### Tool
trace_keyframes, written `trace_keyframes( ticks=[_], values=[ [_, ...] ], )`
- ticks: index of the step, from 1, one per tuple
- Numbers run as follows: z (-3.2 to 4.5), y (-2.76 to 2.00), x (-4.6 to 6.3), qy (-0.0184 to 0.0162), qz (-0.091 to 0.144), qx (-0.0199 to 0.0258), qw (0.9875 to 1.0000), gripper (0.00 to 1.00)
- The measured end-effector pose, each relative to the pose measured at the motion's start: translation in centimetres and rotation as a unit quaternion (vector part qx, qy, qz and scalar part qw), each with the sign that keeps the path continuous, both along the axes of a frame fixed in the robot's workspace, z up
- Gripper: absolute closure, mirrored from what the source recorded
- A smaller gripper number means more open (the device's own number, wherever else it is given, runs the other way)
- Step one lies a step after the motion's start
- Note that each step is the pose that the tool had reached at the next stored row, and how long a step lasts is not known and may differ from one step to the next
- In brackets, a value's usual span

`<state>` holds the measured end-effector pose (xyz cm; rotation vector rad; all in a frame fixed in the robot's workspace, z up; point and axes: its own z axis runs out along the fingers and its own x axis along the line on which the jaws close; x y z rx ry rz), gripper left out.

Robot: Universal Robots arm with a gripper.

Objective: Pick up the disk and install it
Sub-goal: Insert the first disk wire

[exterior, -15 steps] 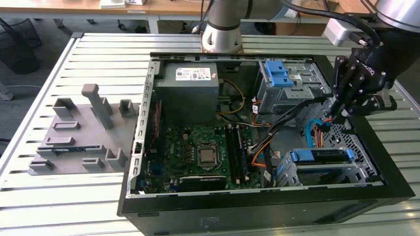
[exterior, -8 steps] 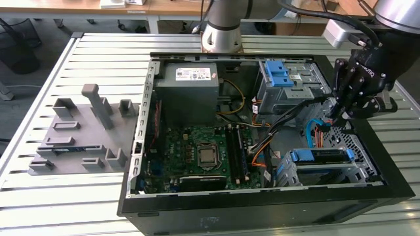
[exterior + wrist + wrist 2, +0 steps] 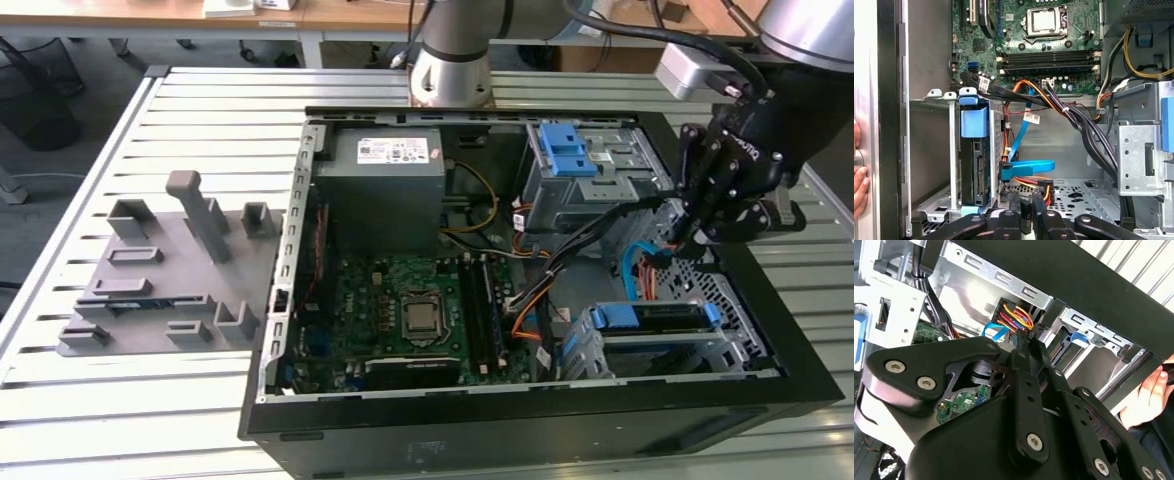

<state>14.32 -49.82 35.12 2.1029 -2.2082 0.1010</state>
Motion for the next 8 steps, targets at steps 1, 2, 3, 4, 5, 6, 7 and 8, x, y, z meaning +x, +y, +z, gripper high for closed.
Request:
trace_keyframes(
  ticks=[1,2,3,4,5,6,7,8],
  values=[
    [-0.01,0.00,0.00,0.0000,0.000,0.0001,1.0000,0.83],
    [-0.02,0.00,0.00,0.0000,0.000,-0.0001,1.0000,0.83],
    [-0.02,0.00,0.00,0.0000,0.000,-0.0002,1.0000,0.84],
    [-0.02,0.00,0.00,0.0000,0.000,-0.0002,1.0000,0.84],
    [-0.02,0.00,0.00,0.0000,0.000,-0.0002,1.0000,0.84],
    [-0.03,-0.01,0.00,0.0000,0.000,-0.0002,1.0000,0.84],
    [-0.05,-0.05,-0.02,-0.0001,0.000,0.0000,1.0000,0.84],
    [-0.05,-0.11,-0.06,-0.0003,0.000,0.0002,1.0000,0.84]
  ],
)
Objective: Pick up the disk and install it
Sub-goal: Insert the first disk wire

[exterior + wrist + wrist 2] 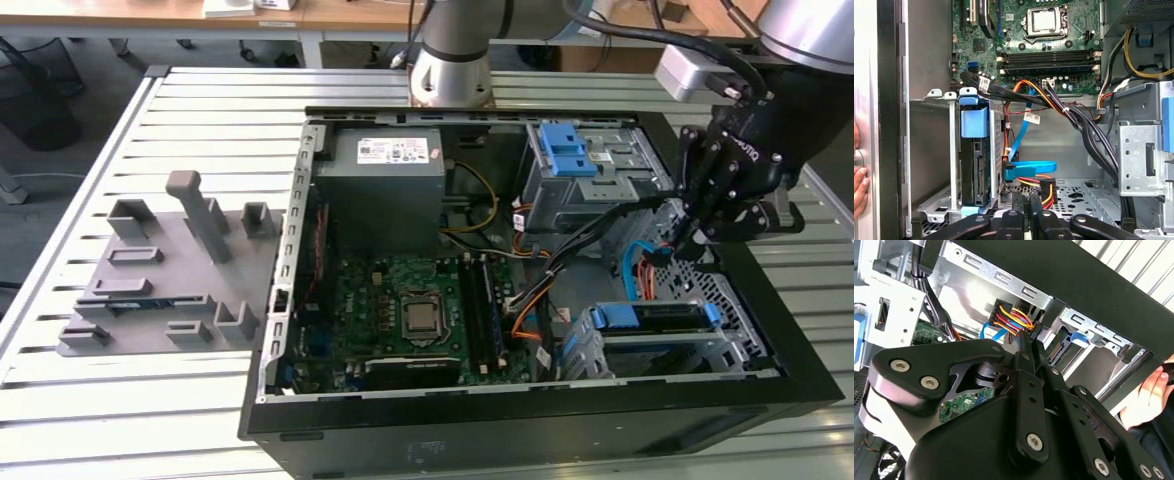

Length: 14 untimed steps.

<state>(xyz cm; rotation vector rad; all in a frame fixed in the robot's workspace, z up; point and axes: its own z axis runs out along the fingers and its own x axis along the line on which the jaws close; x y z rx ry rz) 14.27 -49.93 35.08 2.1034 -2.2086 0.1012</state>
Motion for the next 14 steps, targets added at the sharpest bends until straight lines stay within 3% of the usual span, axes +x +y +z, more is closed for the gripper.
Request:
trace_keyframes(
  ticks=[5,8,14],
  values=[
    [0.02,-0.46,-0.4,-0.0029,0.000,0.0001,1.0000,0.84],
    [0.01,-0.80,-0.6,-0.0069,0.001,0.0004,1.0000,0.84],
    [-0.02,-1.88,-0.8,-0.0117,0.002,0.0028,0.9999,0.84]
  ],
)
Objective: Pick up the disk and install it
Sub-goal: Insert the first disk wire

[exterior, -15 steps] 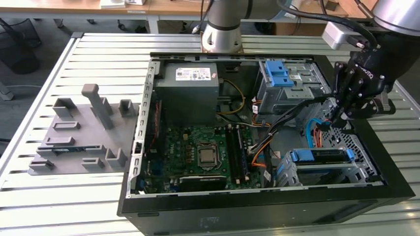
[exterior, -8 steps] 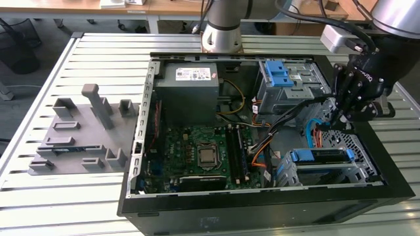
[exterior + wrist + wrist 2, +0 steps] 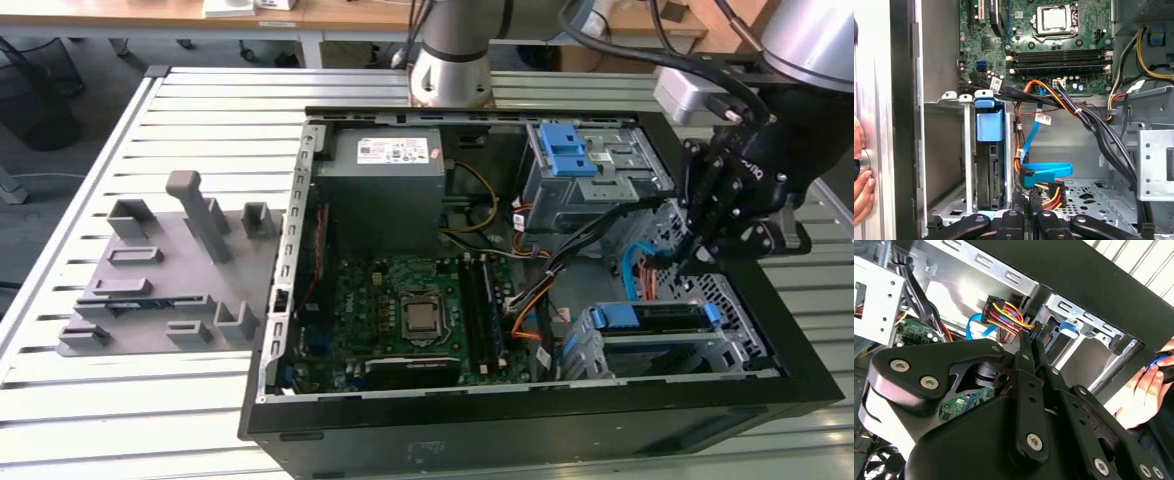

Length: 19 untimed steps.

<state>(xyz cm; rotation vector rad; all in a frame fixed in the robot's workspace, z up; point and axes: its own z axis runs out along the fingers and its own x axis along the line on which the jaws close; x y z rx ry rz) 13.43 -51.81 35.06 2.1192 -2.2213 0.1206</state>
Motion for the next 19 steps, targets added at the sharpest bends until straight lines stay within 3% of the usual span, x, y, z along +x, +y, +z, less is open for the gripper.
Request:
trace_keyframes(
  ticks=[7,12,19],
  values=[
    [-0.05,-1.24,-0.3,-0.0027,0.000,0.0023,1.0000,0.84],
    [-0.06,-1.49,-0.8,-0.0093,0.001,0.0035,0.9999,0.84],
    [-0.14,-2.09,-0.8,-0.0098,0.002,0.0043,0.9999,0.84]
  ],
)
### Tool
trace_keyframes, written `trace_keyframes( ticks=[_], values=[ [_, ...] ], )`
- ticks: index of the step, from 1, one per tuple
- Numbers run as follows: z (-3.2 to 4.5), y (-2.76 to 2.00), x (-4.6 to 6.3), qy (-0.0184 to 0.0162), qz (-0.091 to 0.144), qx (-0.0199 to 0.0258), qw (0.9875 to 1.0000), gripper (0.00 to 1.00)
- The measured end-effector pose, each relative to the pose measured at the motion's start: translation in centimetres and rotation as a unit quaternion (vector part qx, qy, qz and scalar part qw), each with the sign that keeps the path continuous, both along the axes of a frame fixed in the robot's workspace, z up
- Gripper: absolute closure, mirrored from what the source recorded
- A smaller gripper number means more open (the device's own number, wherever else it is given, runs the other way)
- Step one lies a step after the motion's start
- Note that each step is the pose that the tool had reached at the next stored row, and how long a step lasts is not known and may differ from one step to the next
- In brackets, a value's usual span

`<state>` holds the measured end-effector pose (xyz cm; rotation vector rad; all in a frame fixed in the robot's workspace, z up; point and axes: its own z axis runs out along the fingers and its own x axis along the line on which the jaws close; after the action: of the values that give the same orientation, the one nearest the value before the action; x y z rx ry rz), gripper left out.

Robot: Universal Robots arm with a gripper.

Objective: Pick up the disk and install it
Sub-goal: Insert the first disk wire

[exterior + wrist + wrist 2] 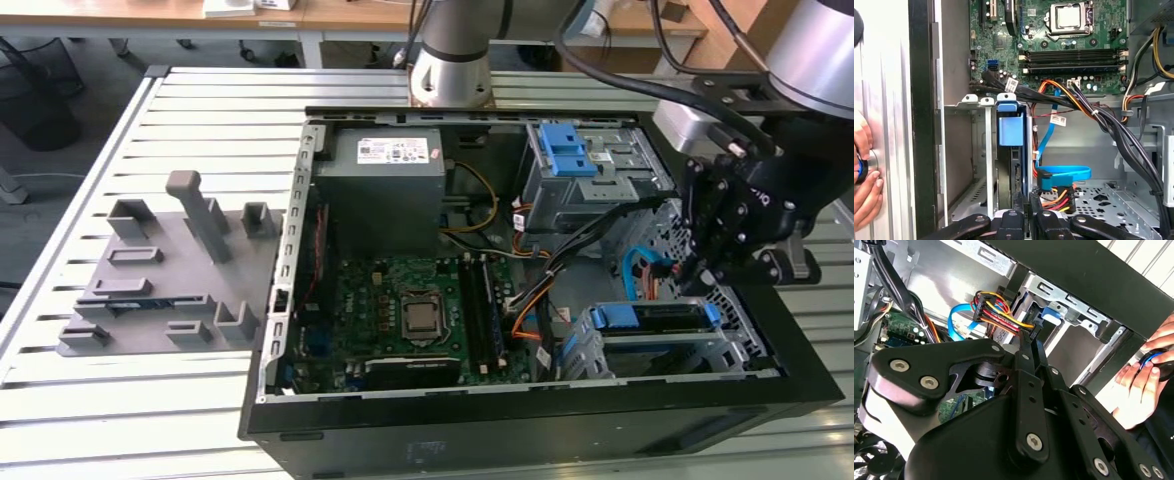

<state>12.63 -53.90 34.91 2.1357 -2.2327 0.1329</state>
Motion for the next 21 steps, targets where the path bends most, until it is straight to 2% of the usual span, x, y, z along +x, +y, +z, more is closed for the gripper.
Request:
trace_keyframes(
  ticks=[6,11,13,16,21],
  values=[
    [-0.11,-0.47,-0.08,-0.0005,0.000,0.0012,1.0000,0.84],
    [-0.31,-0.69,-0.66,-0.0070,0.001,0.0101,0.9999,0.84],
    [-0.49,-0.70,-0.80,-0.0087,0.001,0.0118,0.9999,0.84],
    [-0.80,-0.71,-0.86,-0.0104,0.001,0.0128,0.9999,0.84],
    [-0.82,-0.71,-0.94,-0.0117,0.001,0.0128,0.9998,0.84]
  ],
)
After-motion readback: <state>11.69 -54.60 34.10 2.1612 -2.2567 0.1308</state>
